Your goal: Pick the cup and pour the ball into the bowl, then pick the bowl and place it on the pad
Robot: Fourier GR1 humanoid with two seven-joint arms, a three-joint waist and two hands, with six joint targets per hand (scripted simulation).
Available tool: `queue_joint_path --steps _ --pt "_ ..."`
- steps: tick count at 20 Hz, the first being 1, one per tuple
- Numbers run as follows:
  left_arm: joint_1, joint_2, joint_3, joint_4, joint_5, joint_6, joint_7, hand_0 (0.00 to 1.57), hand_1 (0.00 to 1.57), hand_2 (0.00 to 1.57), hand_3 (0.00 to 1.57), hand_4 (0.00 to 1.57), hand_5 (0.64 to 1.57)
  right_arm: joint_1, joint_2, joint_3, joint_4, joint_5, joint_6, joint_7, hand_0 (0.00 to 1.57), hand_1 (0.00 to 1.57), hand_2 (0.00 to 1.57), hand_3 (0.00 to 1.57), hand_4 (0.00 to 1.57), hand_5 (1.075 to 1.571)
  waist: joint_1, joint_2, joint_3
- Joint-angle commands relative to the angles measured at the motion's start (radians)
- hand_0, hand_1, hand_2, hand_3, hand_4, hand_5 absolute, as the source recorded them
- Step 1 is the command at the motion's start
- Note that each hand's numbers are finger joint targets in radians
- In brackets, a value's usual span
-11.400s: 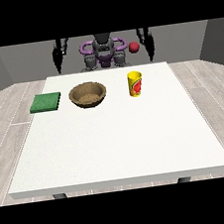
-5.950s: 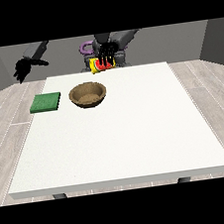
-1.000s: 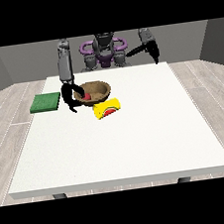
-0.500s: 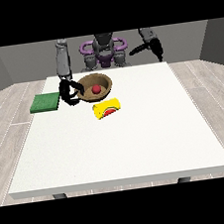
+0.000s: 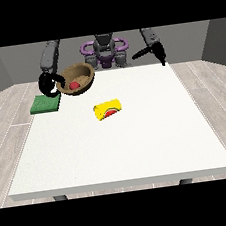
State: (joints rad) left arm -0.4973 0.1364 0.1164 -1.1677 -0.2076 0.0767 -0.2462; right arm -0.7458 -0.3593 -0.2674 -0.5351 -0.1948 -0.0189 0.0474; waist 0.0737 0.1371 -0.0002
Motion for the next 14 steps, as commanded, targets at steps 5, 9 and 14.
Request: queue_joint_path --steps 5,9,14 --pt "-0.016 -0.046 -0.037 -0.072 -0.043 0.079 0.006 0.0 0.0 0.0 0.0 0.0 1.566 0.031 -0.175 -0.116 0.042 -0.105 0.19 -0.026 1.57 1.57 1.57 1.57 1.07 1.563 -0.013 0.097 0.0013" --pt "0.029 -0.031 0.005 0.044 -0.029 0.092 -0.118 0.0 0.0 0.0 0.0 0.0 1.566 0.075 -0.16 -0.08 -0.007 -0.097 0.242 -0.009 1.57 1.57 1.57 1.57 1.07 1.563 -0.076 0.074 0.0002" --pt "-0.036 -0.03 -0.01 -0.029 -0.041 0.114 -0.161 0.0 0.0 0.0 0.0 0.0 1.565 0.048 -0.246 -0.162 0.045 -0.143 0.288 -0.131 1.57 1.57 1.57 1.37 1.03 1.562 -0.023 0.258 0.0011"
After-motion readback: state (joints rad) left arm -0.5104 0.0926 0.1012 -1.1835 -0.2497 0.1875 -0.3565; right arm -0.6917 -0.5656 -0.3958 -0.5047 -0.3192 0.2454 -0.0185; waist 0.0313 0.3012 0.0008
